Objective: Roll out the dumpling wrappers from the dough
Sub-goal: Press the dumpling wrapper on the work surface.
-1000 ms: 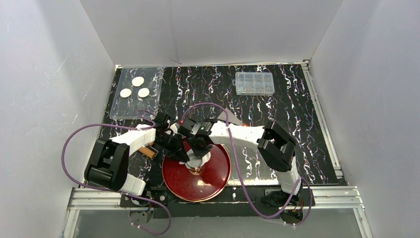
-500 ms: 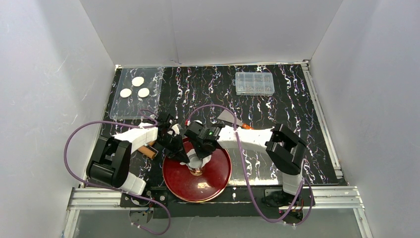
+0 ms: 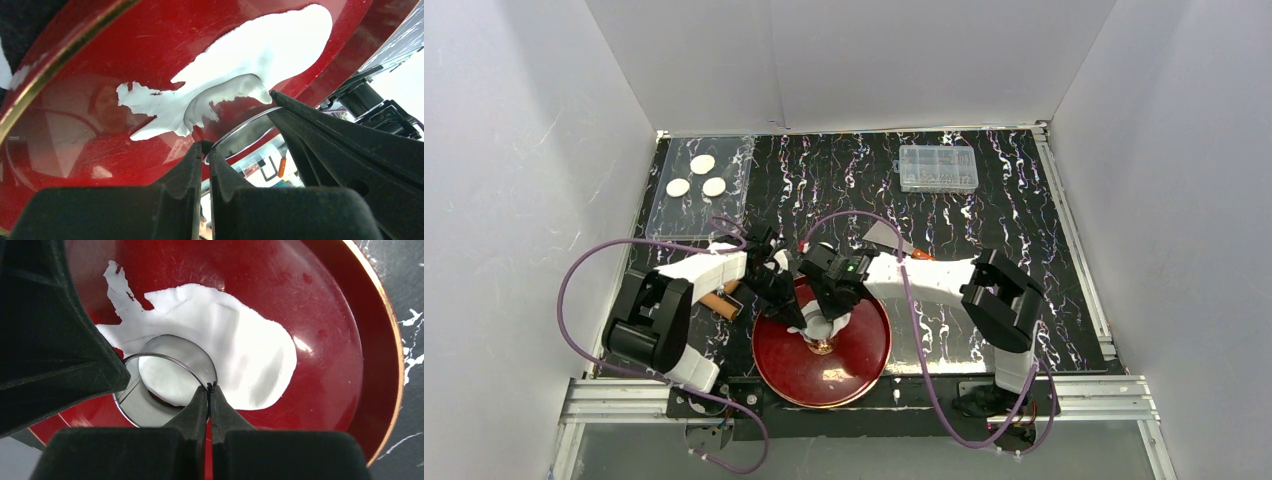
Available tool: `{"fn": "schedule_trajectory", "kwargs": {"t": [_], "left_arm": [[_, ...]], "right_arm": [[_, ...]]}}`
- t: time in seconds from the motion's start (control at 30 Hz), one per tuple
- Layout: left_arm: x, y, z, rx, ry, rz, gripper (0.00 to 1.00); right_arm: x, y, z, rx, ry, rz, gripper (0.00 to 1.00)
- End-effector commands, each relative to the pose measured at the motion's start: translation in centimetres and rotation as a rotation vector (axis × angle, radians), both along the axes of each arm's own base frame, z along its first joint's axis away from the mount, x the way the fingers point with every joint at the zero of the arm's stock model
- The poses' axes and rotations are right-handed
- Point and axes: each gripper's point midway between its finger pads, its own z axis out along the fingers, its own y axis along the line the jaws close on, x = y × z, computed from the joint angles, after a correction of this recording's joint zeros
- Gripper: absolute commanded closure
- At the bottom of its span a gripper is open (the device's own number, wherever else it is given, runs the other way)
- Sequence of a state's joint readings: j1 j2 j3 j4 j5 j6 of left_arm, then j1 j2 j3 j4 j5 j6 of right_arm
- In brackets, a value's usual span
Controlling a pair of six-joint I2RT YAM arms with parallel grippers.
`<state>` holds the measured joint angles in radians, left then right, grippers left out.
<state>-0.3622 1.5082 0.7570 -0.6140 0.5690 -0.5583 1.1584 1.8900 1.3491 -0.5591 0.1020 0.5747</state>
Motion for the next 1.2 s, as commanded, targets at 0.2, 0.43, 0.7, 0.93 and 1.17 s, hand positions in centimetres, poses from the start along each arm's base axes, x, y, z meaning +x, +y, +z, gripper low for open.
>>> {"fn": "schedule_trajectory", "kwargs": {"t": [0.2, 0.43, 0.7, 0.93, 1.17], "left_arm": [[0.4, 3.3, -3.8, 0.264, 0.110, -0.045, 1.00], [-2.3, 4.5, -2.6, 0.255, 0.038, -0.018, 1.00], [3.8, 3.9, -2.9, 0.292, -0.106, -0.063, 1.00], [-1.8, 4.3, -2.9, 0.241, -0.009, -0.004, 1.00], [3.3, 3.7, -3.5, 0.281, -0.082, -0.064, 1.00]], "right_arm": [[-4.6, -2.1, -1.2, 0.011, 0.088, -0.039, 0.99], [-0.4, 1.2, -0.7, 0.009, 0.031, 0.021, 0.99], [-5.7, -2.8, -0.7, 0.008, 0.094, -0.031, 0.99], [-0.1, 0.1, 0.1, 0.032, 0.031, 0.015, 0.99], [-4.5, -3.6, -0.7, 0.003, 0.093, -0.054, 0.99]]}}
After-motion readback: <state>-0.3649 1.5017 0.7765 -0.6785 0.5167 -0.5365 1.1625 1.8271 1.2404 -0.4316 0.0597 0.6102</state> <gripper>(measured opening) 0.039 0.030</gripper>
